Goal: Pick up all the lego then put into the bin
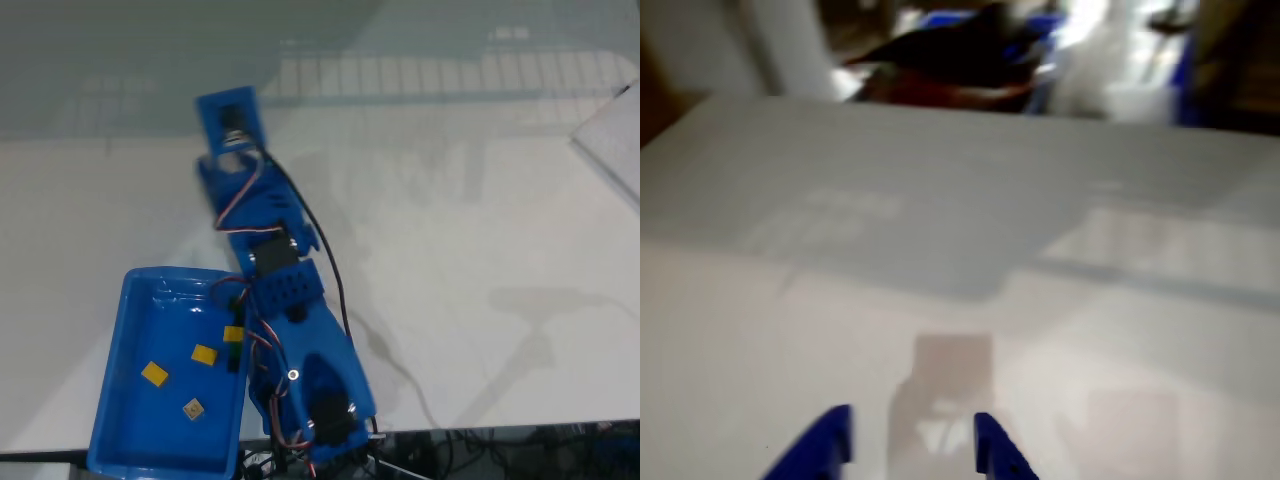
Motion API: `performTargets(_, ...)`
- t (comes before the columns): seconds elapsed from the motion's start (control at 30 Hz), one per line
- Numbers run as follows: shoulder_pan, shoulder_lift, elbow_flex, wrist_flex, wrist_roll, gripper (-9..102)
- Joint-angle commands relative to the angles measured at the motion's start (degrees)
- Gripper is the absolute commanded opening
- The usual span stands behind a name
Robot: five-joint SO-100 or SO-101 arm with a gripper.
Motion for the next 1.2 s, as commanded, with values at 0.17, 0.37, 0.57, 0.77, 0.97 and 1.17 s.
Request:
performTargets(0.17,11.51,6.94,8.09,-6.06,-2.99,0)
performTargets(0.37,15.21,14.59,17.31,-5.45,-4.57,0)
performTargets(0.57,16.08,22.06,24.26,1.41,-5.54,0)
performTargets(0.77,16.52,24.87,26.02,10.11,-6.33,0)
performTargets(0.97,16.96,24.87,27.42,19.51,-8.96,0)
performTargets(1.17,17.05,24.87,29.44,24.61,-10.63,0)
